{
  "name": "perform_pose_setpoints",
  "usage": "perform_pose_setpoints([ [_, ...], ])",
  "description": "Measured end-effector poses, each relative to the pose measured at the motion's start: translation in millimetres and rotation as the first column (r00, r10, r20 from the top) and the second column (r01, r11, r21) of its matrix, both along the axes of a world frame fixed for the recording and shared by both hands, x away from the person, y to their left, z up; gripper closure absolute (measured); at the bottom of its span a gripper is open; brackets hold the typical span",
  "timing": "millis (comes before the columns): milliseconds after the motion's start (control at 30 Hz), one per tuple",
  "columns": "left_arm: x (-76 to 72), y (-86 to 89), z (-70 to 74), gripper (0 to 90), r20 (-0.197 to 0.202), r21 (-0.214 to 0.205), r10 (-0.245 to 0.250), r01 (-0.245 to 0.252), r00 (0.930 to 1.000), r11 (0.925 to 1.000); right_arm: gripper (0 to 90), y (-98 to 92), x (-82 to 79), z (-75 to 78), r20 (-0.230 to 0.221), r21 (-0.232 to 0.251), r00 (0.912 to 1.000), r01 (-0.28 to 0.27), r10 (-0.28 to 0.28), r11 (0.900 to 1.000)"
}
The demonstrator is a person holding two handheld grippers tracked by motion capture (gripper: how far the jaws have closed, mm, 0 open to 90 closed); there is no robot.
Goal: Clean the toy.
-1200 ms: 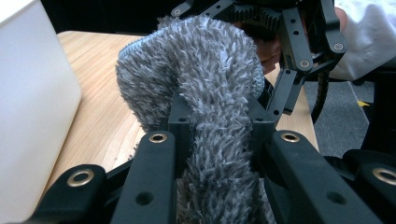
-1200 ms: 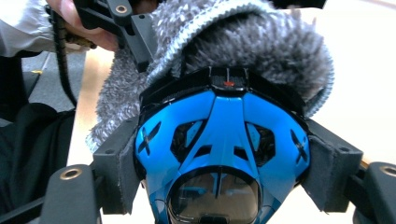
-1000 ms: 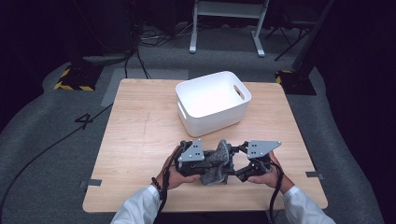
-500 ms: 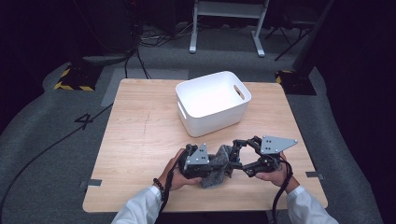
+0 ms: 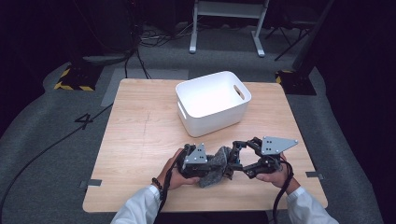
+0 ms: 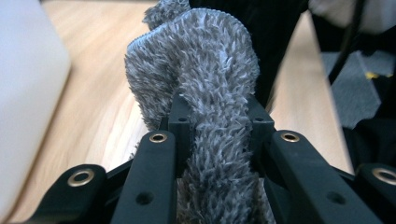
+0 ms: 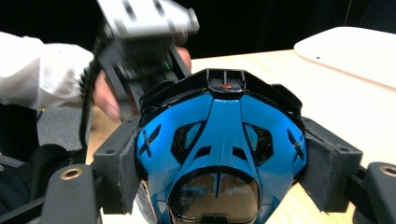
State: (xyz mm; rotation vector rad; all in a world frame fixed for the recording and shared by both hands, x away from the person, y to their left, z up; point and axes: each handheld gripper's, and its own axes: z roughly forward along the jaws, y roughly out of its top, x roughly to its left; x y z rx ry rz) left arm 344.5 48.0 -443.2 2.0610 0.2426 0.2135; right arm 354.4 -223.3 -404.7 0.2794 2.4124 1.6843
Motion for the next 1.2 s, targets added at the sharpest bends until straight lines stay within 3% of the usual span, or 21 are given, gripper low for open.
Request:
perform_pose_setpoints([
  [100, -3.8, 1.0, 7.3, 71.7, 0.013, -0.032, -0.008, 0.009, 0.9999, 0.9994, 25.5, 1.0, 0.3, -1.3, -0.007, 0.000, 1.0000, -0.005, 0.005, 1.0000],
  [233, -1.7, -0.8, 6.8, 71.7, 0.006, -0.039, -0.007, 0.007, 1.0000, 0.9992, 25.5, 1.0, -0.2, 0.8, -0.006, 0.018, 0.9999, -0.008, 0.008, 0.9998],
  [533, 2.1, -16.6, -12.8, 71.8, -0.007, 0.091, -0.008, 0.009, 0.9999, 0.9958, 25.5, -1.0, 0.3, 2.8, -0.017, 0.055, 0.9997, -0.017, 0.018, 0.9984],
  [667, 0.3, -23.3, -19.6, 72.7, 0.014, 0.167, -0.030, 0.028, 0.9994, 0.9856, 25.4, -3.3, 0.4, 5.3, -0.017, 0.076, 0.9997, -0.015, 0.016, 0.9970],
  [733, -0.8, -24.6, -22.0, 73.1, 0.010, 0.184, -0.049, 0.046, 0.9988, 0.9819, 25.5, -4.0, 0.3, 6.4, -0.016, 0.086, 0.9998, -0.014, 0.015, 0.9962],
  [900, -4.9, -23.1, -19.9, 73.1, 0.007, 0.179, -0.070, 0.068, 0.9975, 0.9814, 25.5, -5.7, -0.5, 7.8, -0.010, 0.092, 0.9999, -0.002, 0.003, 0.9957],
  [1000, -4.4, -20.7, -18.6, 73.0, 0.015, 0.175, -0.046, 0.042, 0.9989, 0.9837, 25.5, -7.0, -0.4, 8.1, -0.012, 0.097, 0.9999, -0.005, 0.006, 0.9952],
  [1100, 1.1, -13.0, -12.4, 72.8, 0.011, 0.101, -0.005, 0.004, 0.9999, 0.9949, 25.5, -4.7, -1.3, 6.9, -0.019, 0.087, 0.9993, -0.029, 0.031, 0.9957],
  [1200, 1.8, -5.0, -1.4, 72.7, 0.037, 0.040, 0.024, -0.026, 0.9990, 0.9989, 25.5, 0.2, -2.6, 3.3, -0.028, 0.065, 0.9982, -0.052, 0.054, 0.9965],
])
